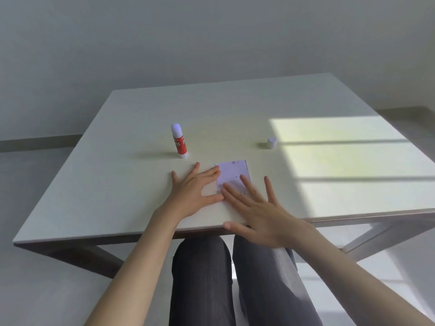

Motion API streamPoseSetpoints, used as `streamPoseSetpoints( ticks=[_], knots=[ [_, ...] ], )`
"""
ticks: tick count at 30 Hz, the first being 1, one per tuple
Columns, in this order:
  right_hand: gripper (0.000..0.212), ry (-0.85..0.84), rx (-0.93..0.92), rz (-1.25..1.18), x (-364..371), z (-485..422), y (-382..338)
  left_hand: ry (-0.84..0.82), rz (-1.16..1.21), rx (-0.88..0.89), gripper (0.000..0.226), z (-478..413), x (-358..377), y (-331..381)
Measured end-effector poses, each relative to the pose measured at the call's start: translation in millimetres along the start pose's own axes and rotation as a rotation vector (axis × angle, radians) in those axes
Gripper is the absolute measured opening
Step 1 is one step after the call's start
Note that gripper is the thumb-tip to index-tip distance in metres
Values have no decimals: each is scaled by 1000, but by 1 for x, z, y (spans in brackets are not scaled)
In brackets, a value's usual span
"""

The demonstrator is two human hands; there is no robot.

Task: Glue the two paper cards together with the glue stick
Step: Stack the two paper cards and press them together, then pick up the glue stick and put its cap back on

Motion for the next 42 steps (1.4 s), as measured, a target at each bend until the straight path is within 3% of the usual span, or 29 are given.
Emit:
streamPoseSetpoints(
  ticks=[3, 7, 9, 13, 18, 21, 23, 25, 28, 30, 34, 36, 37, 38, 40, 42],
  knots=[
    [68, -36, 15, 11, -5, -6, 18, -11, 15, 0, 70, -1, 1, -1],
    [64, -71, 214, 83, -21, -36, 49, -18, 5, -6, 71, 0, -1, -1],
    [70, -34, 191, 95, -17, -35, 39, -17, 8, -5, 70, 0, -1, 0],
    [78, -11, -44, 13, 3, -14, 5, -14, 36, -9, 68, 0, 0, -2],
    [66, -48, 157, 49, -18, -43, 51, -30, 42, -10, 70, 1, 0, -2],
    [68, -9, 170, 59, -12, -46, 53, -15, 56, -4, 70, 3, 1, -1],
    [69, 29, 164, 66, -7, -43, 51, 32, 123, 5, 66, 6, 2, 0],
    [68, 64, 169, 58, -6, -42, 52, 224, 344, -3, 56, 11, -3, -2],
    [70, 177, 181, -39, -9, -39, 50, 762, 659, -169, 43, 15, -20, -17],
    [68, 308, 182, -167, -14, -36, 48, 961, 700, -330, 51, 7, -30, -29],
    [47, 604, 271, -522, -25, -28, 56, 786, 669, -500, 69, -32, -37, -35],
    [35, 718, 326, -618, -27, -24, 59, 782, 693, -482, 39, -44, -36, -30],
    [30, 762, 342, -630, -29, -23, 58, 813, 692, -458, 19, -46, -37, -27],
    [25, 799, 344, -613, -30, -22, 57, 840, 700, -441, 13, -46, -38, -22],
    [15, 874, 329, -526, -32, -22, 55, 846, 774, -450, 24, -42, -39, -13],
    [11, 952, 337, -509, -34, -21, 53, 756, 1009, -430, 28, -36, -39, 1]
  ],
)
Point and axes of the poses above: each hand's wrist, its own z-axis away from the middle knuckle, its own x-axis out of the palm, y = z × x, the point moved 2 cm from there along -z, towards the middle knuckle, and after that the axes turned 5 degrees about y, right-handed, at the moved point
